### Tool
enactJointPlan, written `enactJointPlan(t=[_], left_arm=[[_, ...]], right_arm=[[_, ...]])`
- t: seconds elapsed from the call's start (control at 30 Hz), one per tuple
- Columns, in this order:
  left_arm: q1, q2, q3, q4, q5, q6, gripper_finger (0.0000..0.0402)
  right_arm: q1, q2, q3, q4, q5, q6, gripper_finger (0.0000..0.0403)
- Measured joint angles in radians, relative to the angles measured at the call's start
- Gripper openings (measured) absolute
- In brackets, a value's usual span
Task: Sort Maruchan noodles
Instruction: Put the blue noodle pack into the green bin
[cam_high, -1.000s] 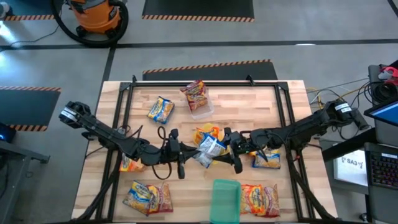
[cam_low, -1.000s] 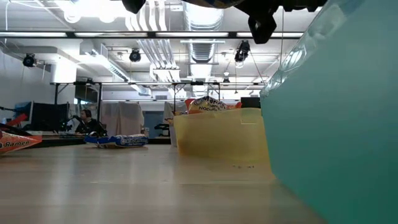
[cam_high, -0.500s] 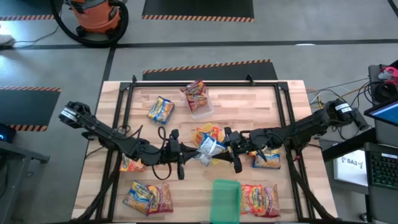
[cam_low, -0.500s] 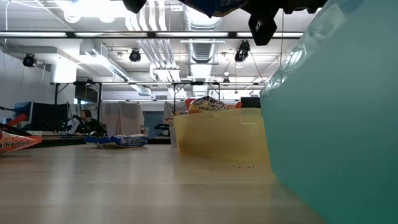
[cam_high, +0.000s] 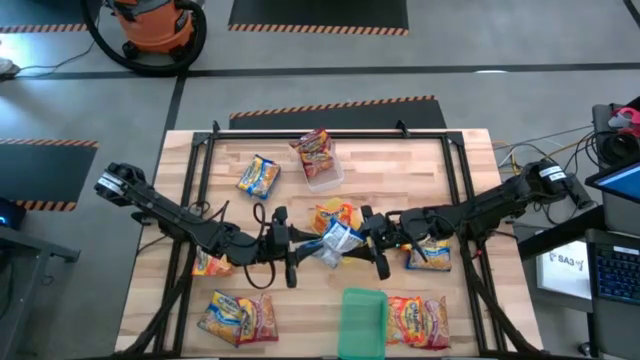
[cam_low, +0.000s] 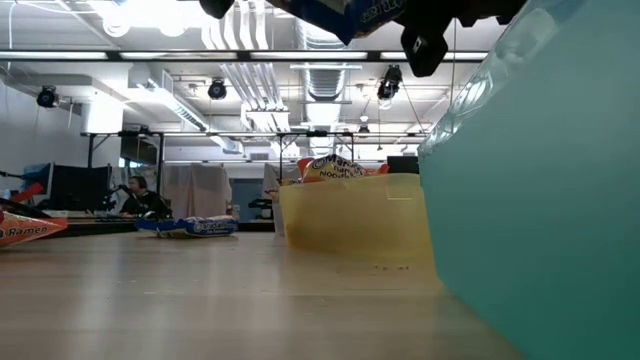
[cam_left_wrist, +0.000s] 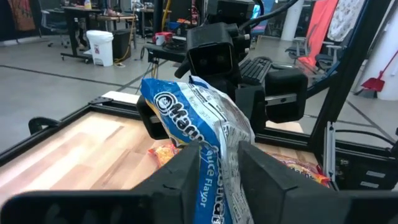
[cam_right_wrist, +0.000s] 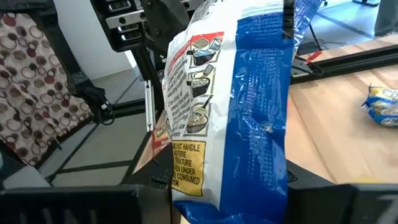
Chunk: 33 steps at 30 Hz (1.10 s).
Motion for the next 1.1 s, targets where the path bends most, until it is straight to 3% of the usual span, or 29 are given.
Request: enactJointPlan(t=[0.27, 0.47, 0.63, 0.8, 0.9, 1.1], left_arm=[[0.000, -0.016, 0.000, -0.005, 0.000, 0.036, 0.0142], [0.000, -0.026, 0.000, -0.017, 0.001, 0.035, 0.0153], [0.000, -0.027, 0.000, -0.051, 0.001, 0.020, 0.0153], [0.000, -0.002, 0.000, -0.152, 0.002, -0.120, 0.0153], [0.000, 0.028, 0.000, -0.167, 0.005, -0.170, 0.0153], [0.000, 0.093, 0.000, -0.141, 0.005, -0.225, 0.0153]], right_arm=[[-0.004, -0.068, 0.000, -0.162, 0.026, -0.131, 0.0111], [-0.005, -0.142, -0.001, -0.362, 0.081, -0.340, 0.0112], [0.023, -0.185, -0.001, -0.429, 0.081, -0.550, 0.0112], [0.076, -0.203, 0.035, -0.548, 0.099, -0.889, 0.0112], [0.108, -0.189, 0.067, -0.621, 0.213, -1.142, 0.0112], [0.131, -0.138, 0.129, -0.741, 0.642, -1.508, 0.0112]])
